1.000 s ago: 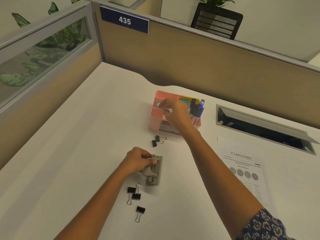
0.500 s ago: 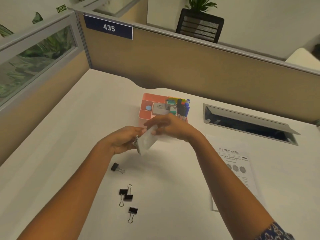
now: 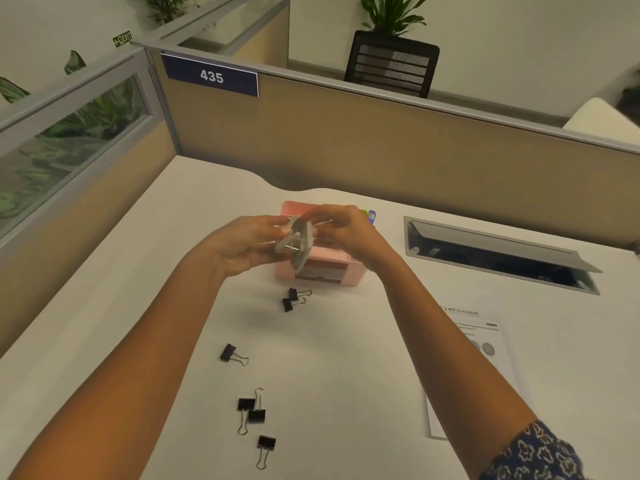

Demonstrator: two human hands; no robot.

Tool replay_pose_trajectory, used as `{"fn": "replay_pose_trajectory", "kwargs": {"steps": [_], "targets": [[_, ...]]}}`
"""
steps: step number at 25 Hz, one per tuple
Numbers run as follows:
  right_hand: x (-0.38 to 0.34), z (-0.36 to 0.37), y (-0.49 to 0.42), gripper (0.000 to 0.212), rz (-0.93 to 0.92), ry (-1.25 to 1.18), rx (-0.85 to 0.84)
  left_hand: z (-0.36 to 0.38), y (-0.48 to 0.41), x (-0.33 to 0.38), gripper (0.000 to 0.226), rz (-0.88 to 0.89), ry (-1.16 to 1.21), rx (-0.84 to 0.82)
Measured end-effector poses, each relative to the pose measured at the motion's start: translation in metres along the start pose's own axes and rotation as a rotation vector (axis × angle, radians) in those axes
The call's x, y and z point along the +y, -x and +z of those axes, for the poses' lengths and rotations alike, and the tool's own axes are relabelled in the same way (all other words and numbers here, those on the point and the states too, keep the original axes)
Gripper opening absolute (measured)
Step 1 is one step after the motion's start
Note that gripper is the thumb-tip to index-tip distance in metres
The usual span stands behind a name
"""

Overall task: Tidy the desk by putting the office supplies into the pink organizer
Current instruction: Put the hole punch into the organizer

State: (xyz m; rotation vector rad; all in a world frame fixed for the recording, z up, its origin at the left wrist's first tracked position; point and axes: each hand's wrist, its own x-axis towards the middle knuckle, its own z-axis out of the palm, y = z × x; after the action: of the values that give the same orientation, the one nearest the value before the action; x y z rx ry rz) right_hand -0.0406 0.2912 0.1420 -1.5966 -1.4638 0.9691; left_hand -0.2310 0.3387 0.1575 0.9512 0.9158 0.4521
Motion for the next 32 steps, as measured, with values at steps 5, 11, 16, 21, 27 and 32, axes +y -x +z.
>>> {"fn": "replay_pose_trajectory", "kwargs": {"steps": [5, 11, 16, 21, 27, 32], "targets": [[-0.012, -0.005, -0.023, 0.033, 0.001, -0.277, 0.072, 0.012, -0.018, 0.024, 0.014, 0.072, 0.134, 0.032], [-0.017, -0.011, -0.052, 0.043, 0.174, -0.602, 0.002, 0.023, -0.046, 0.038, 0.01, 0.152, 0.587, 0.243], [-0.017, -0.019, -0.081, 0.033, 0.135, -0.422, 0.092, 0.023, -0.079, 0.032, 0.01, 0.144, 0.47, 0.24], [-0.021, -0.038, -0.109, 0.019, 0.133, -0.141, 0.179, -0.002, -0.105, 0.028, 0.034, 0.131, -0.134, 0.421], [-0.016, -0.034, -0.129, 0.022, 0.134, 0.211, 0.112, -0.018, -0.131, 0.033, 0.022, 0.531, -0.668, 0.443], [-0.014, -0.028, -0.14, 0.024, 0.118, 0.259, 0.098, -0.023, -0.144, 0.028, 0.014, 0.588, -0.708, 0.503]]}}
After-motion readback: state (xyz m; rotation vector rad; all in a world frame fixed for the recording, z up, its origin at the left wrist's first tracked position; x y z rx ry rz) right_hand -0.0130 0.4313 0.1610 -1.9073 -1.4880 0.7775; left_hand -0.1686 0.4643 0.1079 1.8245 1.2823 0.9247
